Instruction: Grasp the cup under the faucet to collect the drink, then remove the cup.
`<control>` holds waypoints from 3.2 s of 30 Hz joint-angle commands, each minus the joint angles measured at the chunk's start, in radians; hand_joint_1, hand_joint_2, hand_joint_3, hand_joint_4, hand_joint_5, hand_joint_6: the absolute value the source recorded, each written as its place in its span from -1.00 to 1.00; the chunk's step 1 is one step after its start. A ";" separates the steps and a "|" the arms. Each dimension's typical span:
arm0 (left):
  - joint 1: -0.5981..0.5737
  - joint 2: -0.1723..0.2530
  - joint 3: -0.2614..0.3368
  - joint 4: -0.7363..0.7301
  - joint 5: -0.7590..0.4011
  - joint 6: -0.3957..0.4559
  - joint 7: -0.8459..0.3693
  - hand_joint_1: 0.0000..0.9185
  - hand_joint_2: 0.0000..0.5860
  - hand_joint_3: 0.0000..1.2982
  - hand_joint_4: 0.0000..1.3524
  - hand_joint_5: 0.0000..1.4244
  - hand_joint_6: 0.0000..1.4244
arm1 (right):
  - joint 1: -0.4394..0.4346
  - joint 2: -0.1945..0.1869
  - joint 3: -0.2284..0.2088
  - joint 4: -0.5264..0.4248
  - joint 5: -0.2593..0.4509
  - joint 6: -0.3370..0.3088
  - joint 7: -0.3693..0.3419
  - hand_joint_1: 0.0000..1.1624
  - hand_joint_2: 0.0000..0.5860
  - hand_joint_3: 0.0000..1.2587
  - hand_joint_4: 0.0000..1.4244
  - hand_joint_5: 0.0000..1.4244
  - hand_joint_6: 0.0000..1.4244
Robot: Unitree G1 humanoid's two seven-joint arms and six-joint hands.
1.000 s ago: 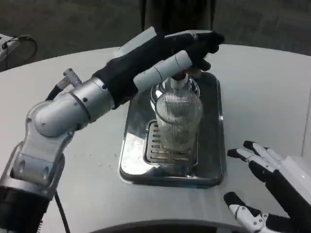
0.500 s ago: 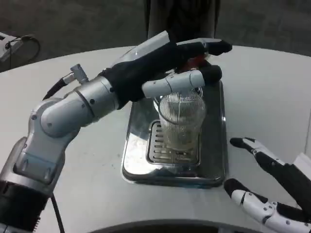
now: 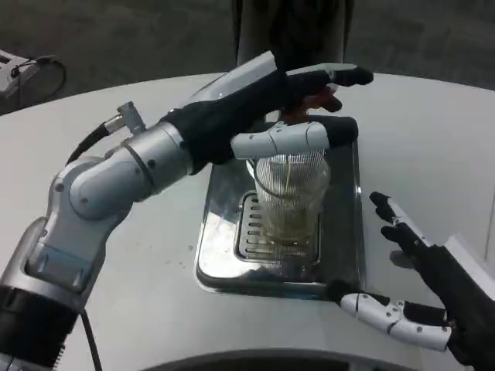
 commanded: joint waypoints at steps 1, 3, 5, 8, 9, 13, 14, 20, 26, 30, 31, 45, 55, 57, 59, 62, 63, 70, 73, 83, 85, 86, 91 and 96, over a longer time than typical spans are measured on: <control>0.045 0.011 -0.031 0.010 0.038 0.018 -0.027 -1.00 -1.00 -0.72 -0.86 -0.70 -0.82 | -0.040 0.012 0.027 0.078 0.023 -0.035 -0.073 0.08 -0.20 -1.00 -1.00 -0.94 -0.84; 0.045 0.012 -0.028 0.007 0.037 0.017 -0.026 -1.00 -1.00 -0.73 -0.86 -0.70 -0.82 | -0.072 0.020 0.040 0.110 0.023 -0.026 -0.101 0.09 -0.20 -1.00 -1.00 -0.95 -0.85; 0.045 0.011 -0.026 0.005 0.036 0.017 -0.025 -1.00 -1.00 -0.73 -0.86 -0.71 -0.82 | -0.098 0.021 0.051 0.135 0.018 -0.022 -0.121 0.09 -0.20 -1.00 -1.00 -0.95 -0.85; 0.048 0.005 -0.017 -0.002 0.025 0.020 -0.019 -1.00 -1.00 -0.73 -0.86 -0.71 -0.82 | -0.148 0.006 0.059 0.201 0.043 -0.025 -0.123 0.09 -0.20 -1.00 -1.00 -0.95 -0.85; 0.049 0.003 -0.014 -0.004 0.021 0.021 -0.016 -1.00 -1.00 -0.73 -0.86 -0.71 -0.82 | -0.163 0.006 0.055 0.226 0.057 -0.032 -0.130 0.10 -0.20 -1.00 -1.00 -0.98 -0.86; 0.047 0.007 -0.009 -0.010 0.023 0.018 -0.009 -1.00 -1.00 -0.71 -0.86 -0.71 -0.81 | -0.210 0.013 0.052 0.297 0.077 -0.055 -0.190 0.10 -0.20 -1.00 -1.00 -1.00 -0.91; 0.047 0.008 -0.009 -0.010 0.023 0.019 -0.010 -1.00 -1.00 -0.71 -0.86 -0.71 -0.81 | -0.223 0.017 0.058 0.313 0.073 -0.059 -0.207 0.10 -0.21 -1.00 -1.00 -1.00 -0.91; 0.041 0.010 -0.010 -0.016 0.025 0.019 -0.011 -1.00 -1.00 -0.71 -0.86 -0.71 -0.80 | -0.315 0.001 0.077 0.427 0.090 -0.058 -0.230 0.10 -0.22 -1.00 -1.00 -1.00 -0.91; 0.036 0.013 -0.004 -0.036 0.026 0.026 -0.007 -1.00 -0.99 -0.72 -0.86 -0.72 -0.81 | -0.367 0.003 0.087 0.507 0.093 -0.118 -0.284 0.11 -0.23 -1.00 -1.00 -1.00 -0.95; 0.033 0.022 -0.002 -0.047 0.026 0.031 -0.012 -1.00 -0.99 -0.72 -0.86 -0.72 -0.81 | -0.394 0.012 0.095 0.549 0.106 -0.143 -0.307 0.12 -0.23 -1.00 -1.00 -1.00 -0.97; 0.033 0.024 -0.002 -0.049 0.026 0.033 -0.013 -1.00 -0.99 -0.72 -0.86 -0.72 -0.81 | -0.400 0.012 0.099 0.556 0.108 -0.151 -0.308 0.12 -0.22 -1.00 -1.00 -1.00 -0.98; 0.023 0.043 0.000 -0.067 0.021 0.040 -0.026 -1.00 -1.00 -0.73 -0.86 -0.73 -0.82 | -0.455 0.029 0.119 0.635 0.144 -0.183 -0.335 0.16 -0.27 -1.00 -1.00 -1.00 -0.98; 0.032 0.060 0.006 -0.099 0.017 0.054 -0.038 -1.00 -1.00 -0.73 -0.86 -0.74 -0.84 | -0.476 0.056 0.130 0.671 0.158 -0.212 -0.352 0.15 -0.26 -1.00 -1.00 -1.00 -0.96; 0.033 0.061 0.007 -0.103 0.015 0.056 -0.040 -1.00 -1.00 -0.73 -0.86 -0.74 -0.84 | -0.477 0.057 0.131 0.675 0.158 -0.218 -0.357 0.14 -0.26 -1.00 -1.00 -1.00 -0.96; 0.032 0.063 0.007 -0.108 0.013 0.060 -0.041 -1.00 -1.00 -0.73 -0.86 -0.74 -0.84 | -0.478 0.060 0.131 0.681 0.155 -0.222 -0.368 0.14 -0.26 -1.00 -1.00 -1.00 -0.98; 0.030 0.066 0.009 -0.116 0.012 0.063 -0.044 -1.00 -1.00 -0.73 -0.86 -0.74 -0.85 | -0.481 0.062 0.135 0.688 0.155 -0.227 -0.378 0.13 -0.26 -1.00 -1.00 -1.00 -1.00; 0.029 0.066 0.009 -0.118 0.012 0.064 -0.045 -1.00 -1.00 -0.73 -0.86 -0.74 -0.85 | -0.482 0.063 0.136 0.690 0.159 -0.227 -0.378 0.13 -0.26 -1.00 -1.00 -1.00 -1.00; 0.025 0.073 0.011 -0.138 0.006 0.077 -0.053 -1.00 -1.00 -0.72 -0.86 -0.73 -0.86 | -0.485 0.083 0.146 0.699 0.160 -0.255 -0.403 0.13 -0.26 -1.00 -1.00 -1.00 -1.00; 0.025 0.077 0.015 -0.149 0.001 0.084 -0.059 -1.00 -1.00 -0.71 -0.85 -0.72 -0.88 | -0.489 0.094 0.147 0.706 0.166 -0.263 -0.406 0.13 -0.26 -1.00 -1.00 -1.00 -1.00; 0.021 0.085 0.025 -0.185 -0.006 0.104 -0.076 -1.00 -1.00 -0.71 -0.85 -0.71 -0.89 | -0.502 0.117 0.164 0.746 0.155 -0.273 -0.449 0.13 -0.26 -1.00 -1.00 -1.00 -1.00; 0.017 0.086 0.025 -0.187 -0.007 0.107 -0.080 -1.00 -1.00 -0.71 -0.85 -0.71 -0.89 | -0.501 0.123 0.162 0.754 0.158 -0.279 -0.455 0.13 -0.26 -1.00 -1.00 -1.00 -1.00; 0.016 0.087 0.025 -0.187 -0.007 0.108 -0.081 -1.00 -1.00 -0.71 -0.85 -0.71 -0.89 | -0.501 0.125 0.163 0.754 0.156 -0.279 -0.457 0.13 -0.26 -1.00 -1.00 -0.99 -1.00; 0.014 0.085 0.025 -0.193 -0.005 0.114 -0.086 -1.00 -1.00 -0.71 -0.85 -0.71 -0.89 | -0.504 0.130 0.169 0.761 0.141 -0.272 -0.473 0.13 -0.26 -1.00 -1.00 -0.98 -1.00; 0.012 0.087 0.024 -0.199 -0.004 0.117 -0.091 -1.00 -1.00 -0.71 -0.85 -0.71 -0.89 | -0.506 0.149 0.173 0.786 0.121 -0.266 -0.520 0.13 -0.26 -1.00 -1.00 -0.98 -1.00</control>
